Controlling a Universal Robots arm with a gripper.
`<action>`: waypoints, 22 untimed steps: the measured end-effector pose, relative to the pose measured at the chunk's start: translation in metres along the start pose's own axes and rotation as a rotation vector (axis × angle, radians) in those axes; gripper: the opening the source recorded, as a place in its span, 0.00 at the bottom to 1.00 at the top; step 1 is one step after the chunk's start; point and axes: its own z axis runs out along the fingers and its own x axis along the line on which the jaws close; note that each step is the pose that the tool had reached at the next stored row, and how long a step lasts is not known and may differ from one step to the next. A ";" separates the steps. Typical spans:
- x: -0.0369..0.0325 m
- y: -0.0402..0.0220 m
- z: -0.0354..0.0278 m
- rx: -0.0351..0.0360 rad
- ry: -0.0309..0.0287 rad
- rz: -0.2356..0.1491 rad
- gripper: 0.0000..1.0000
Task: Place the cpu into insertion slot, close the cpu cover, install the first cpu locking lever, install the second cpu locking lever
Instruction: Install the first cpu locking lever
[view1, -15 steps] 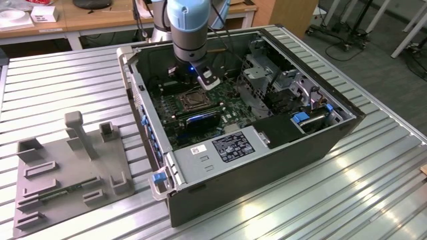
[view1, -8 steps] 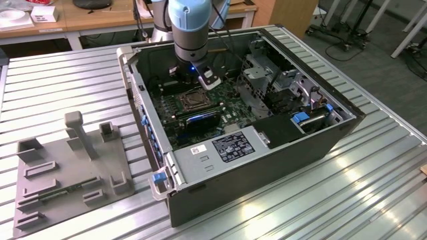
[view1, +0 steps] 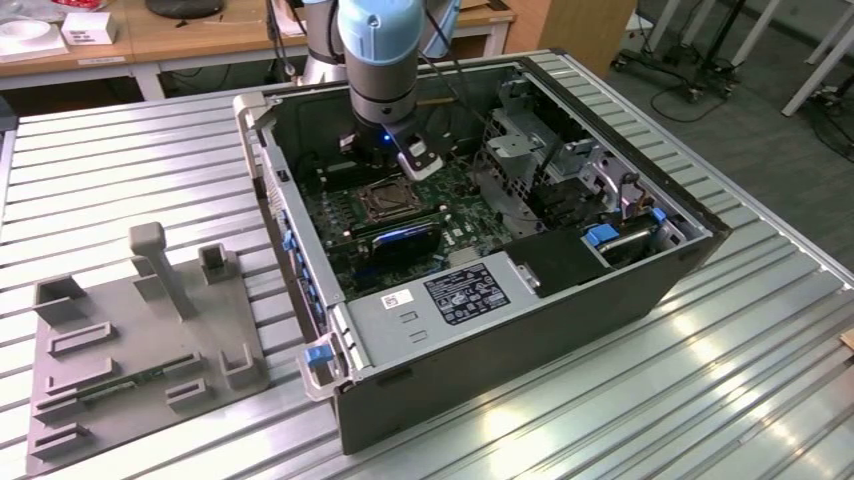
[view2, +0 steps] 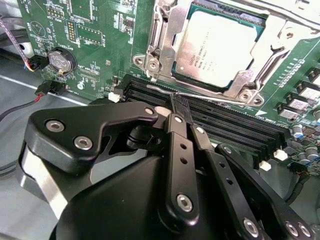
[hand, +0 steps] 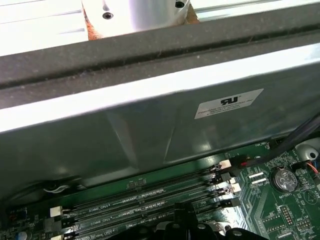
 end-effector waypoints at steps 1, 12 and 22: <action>0.0000 -0.0001 0.0003 0.0001 0.0000 0.000 0.11; 0.0003 -0.0016 0.0038 0.0002 -0.0008 0.002 0.11; 0.0005 -0.0022 0.0055 0.0002 -0.0012 0.002 0.11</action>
